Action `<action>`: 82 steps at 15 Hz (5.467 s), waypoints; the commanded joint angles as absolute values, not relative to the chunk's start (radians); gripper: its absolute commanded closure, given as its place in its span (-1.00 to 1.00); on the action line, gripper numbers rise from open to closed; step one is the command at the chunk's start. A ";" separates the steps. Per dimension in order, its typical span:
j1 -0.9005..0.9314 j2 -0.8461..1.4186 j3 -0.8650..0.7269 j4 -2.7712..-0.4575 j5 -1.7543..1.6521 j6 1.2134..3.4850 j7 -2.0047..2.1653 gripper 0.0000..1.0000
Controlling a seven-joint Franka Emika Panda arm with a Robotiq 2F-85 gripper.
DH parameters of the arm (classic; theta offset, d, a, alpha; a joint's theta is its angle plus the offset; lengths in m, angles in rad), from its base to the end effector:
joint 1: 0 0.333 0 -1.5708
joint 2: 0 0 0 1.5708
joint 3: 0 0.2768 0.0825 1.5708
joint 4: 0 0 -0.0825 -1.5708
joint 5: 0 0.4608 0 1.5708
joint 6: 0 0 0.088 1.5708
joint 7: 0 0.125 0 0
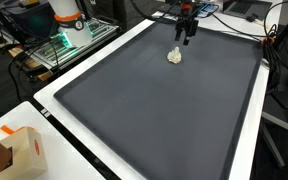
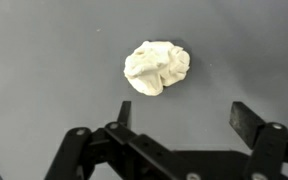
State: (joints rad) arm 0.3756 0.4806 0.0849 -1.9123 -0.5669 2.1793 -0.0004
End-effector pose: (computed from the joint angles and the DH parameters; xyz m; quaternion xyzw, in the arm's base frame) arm 0.5856 0.2615 0.1236 0.8929 0.3950 -0.0526 0.2095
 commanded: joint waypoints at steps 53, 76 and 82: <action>0.104 0.196 0.124 -2.001 0.166 2.137 0.289 -1.00; 0.245 0.462 0.002 -2.024 -0.043 2.395 0.550 -1.00; 0.259 0.482 -0.017 -2.020 -0.052 2.430 0.566 -0.96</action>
State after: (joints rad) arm 0.2375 0.4673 0.0057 -2.0160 -0.0239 2.3999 0.5323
